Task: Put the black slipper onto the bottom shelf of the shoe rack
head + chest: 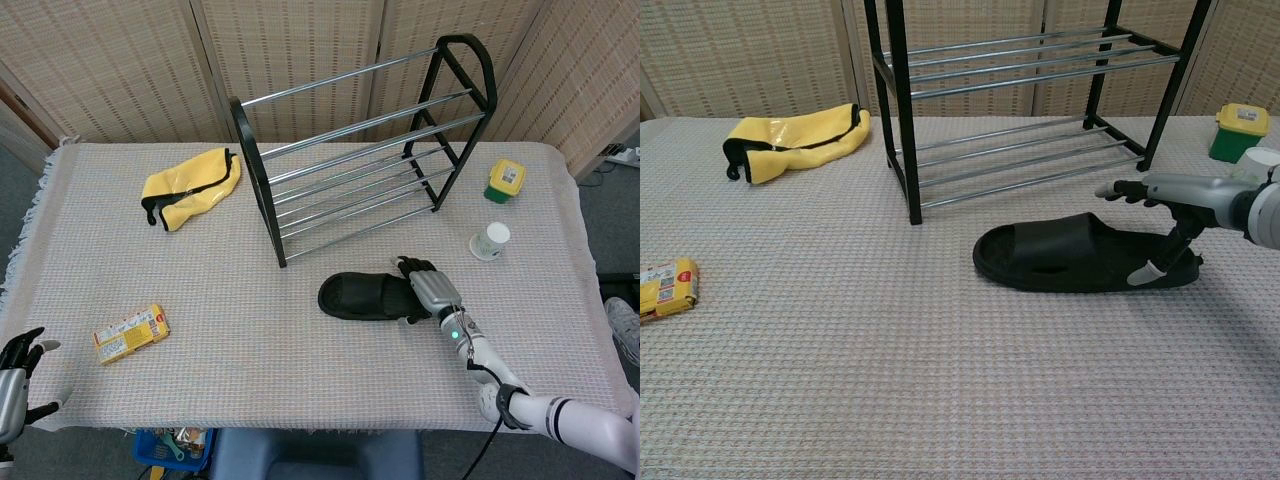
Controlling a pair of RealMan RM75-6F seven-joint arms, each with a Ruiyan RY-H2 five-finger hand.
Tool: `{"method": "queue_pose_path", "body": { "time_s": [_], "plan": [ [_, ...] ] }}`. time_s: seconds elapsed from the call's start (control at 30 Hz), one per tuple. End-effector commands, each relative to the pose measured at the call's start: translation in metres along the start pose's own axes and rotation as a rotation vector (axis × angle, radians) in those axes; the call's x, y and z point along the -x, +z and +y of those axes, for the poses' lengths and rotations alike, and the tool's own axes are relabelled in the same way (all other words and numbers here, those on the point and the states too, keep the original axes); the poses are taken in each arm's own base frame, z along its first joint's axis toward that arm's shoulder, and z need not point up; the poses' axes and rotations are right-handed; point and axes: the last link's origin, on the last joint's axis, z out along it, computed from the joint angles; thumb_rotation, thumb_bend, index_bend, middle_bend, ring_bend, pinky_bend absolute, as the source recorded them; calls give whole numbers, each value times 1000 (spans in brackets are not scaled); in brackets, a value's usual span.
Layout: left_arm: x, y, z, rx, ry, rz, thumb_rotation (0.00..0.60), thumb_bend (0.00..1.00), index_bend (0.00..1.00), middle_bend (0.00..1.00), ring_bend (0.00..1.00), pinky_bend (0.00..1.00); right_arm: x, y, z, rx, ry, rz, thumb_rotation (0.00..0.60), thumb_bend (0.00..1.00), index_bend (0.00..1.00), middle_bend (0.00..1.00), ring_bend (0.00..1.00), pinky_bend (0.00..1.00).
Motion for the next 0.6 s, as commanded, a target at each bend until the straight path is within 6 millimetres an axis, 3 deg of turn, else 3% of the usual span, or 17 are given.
{"method": "queue_pose_path", "body": {
  "time_s": [0.03, 0.27, 0.43, 0.6],
  "plan": [
    [0, 0, -1, -6, 2, -3, 600, 200, 312, 164, 159, 315, 6, 4, -3, -1, -25, -26, 600, 88, 0, 22, 0, 0],
    [2, 0, 0, -3, 2, -11, 600, 200, 312, 164, 159, 315, 11, 7, -1, 27, -36, -26, 600, 147, 0, 80, 0, 20],
    [3, 0, 0, -2, 4, -11, 600, 200, 312, 164, 159, 315, 11, 10, -2, 37, -19, 22, 600, 249, 8, 192, 22, 163],
    [2, 0, -1, -3, 3, -11, 600, 199, 312, 163, 159, 315, 11, 7, -4, 43, 10, 62, 600, 289, 99, 282, 109, 293]
  ]
}}
